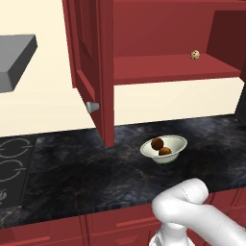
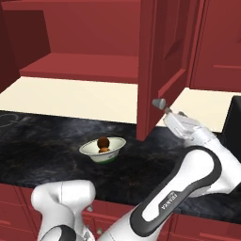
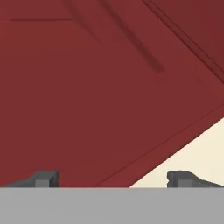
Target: Open the cabinet. Pick the orange and orange from the cabinet and place them into the bowl. Then close the cabinet.
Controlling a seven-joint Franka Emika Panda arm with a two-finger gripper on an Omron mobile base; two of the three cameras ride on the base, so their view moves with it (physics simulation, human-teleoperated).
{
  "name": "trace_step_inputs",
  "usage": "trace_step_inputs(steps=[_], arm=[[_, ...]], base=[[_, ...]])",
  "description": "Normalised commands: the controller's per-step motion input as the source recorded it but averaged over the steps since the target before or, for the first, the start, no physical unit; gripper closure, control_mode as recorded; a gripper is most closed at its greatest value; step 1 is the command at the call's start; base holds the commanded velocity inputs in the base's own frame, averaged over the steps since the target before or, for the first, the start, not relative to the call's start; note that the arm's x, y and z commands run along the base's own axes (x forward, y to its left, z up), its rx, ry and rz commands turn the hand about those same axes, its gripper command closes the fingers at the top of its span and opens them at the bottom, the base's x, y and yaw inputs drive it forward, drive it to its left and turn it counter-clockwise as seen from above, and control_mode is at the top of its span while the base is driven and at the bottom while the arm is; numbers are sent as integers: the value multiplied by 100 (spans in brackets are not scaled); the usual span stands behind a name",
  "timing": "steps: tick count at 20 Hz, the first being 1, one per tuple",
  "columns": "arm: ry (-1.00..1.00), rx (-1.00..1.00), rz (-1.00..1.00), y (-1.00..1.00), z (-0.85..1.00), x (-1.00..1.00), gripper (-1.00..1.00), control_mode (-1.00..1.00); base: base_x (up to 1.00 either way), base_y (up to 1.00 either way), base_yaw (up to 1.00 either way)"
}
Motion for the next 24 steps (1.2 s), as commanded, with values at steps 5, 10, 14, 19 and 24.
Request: trace_step_inputs(steps=[5,10,14,19,24], arm=[[-8,0,0,60,44,0,-100,-100],[-3,0,0,54,17,5,-100,-100],[0,0,-1,45,0,24,-100,-100],[0,2,-3,31,16,24,-100,-100],[4,5,-5,7,22,43,-100,-100]], base=[[0,0,0],[0,0,0],[0,0,0],[0,0,0],[0,0,0]])
